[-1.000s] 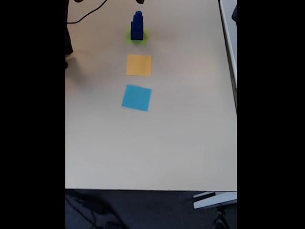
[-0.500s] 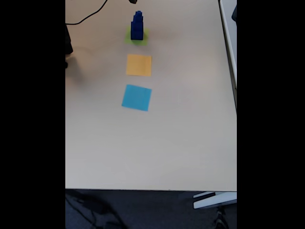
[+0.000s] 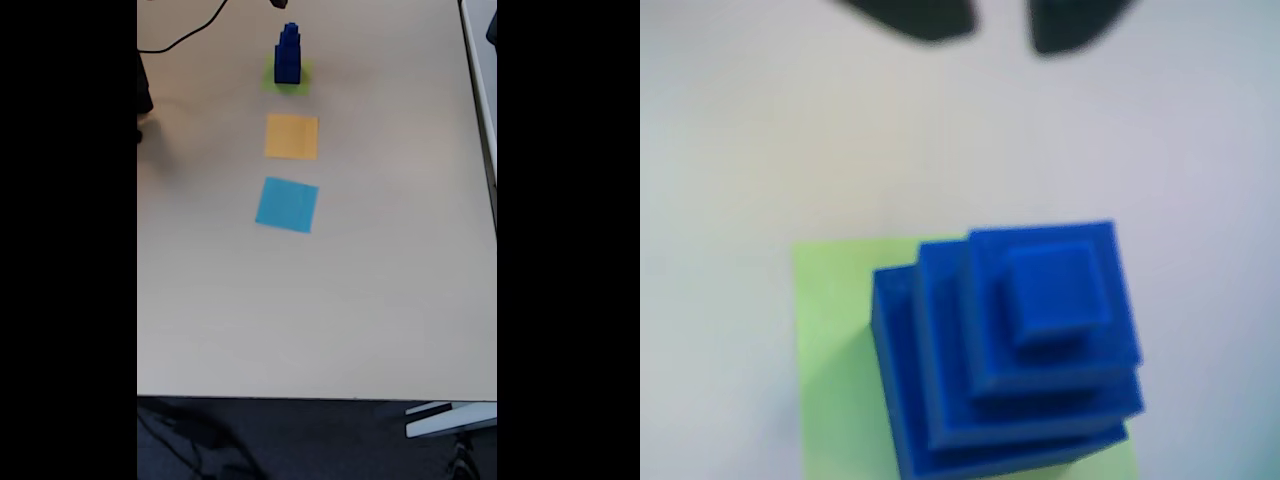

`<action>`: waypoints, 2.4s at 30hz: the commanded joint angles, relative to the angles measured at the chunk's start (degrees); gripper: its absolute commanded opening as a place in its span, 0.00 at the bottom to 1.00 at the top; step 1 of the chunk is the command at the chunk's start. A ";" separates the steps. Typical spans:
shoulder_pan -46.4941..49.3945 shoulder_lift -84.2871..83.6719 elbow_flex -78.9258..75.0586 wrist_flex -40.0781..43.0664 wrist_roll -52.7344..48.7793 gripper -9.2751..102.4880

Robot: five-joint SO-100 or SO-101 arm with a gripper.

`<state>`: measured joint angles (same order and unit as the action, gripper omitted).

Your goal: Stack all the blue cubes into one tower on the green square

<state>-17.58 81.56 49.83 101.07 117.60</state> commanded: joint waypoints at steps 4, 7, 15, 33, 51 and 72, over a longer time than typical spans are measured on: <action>2.11 0.79 -6.77 0.26 -4.83 0.08; 2.20 0.00 -7.91 0.26 -5.01 0.08; 1.32 -1.41 -9.32 0.26 -3.96 0.08; 15.56 -7.91 -26.37 -3.25 -55.28 0.09; 20.04 -4.22 -20.83 -6.86 -91.41 0.08; 18.11 16.17 8.26 -10.20 -89.30 0.08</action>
<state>0.62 90.18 54.67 92.37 27.07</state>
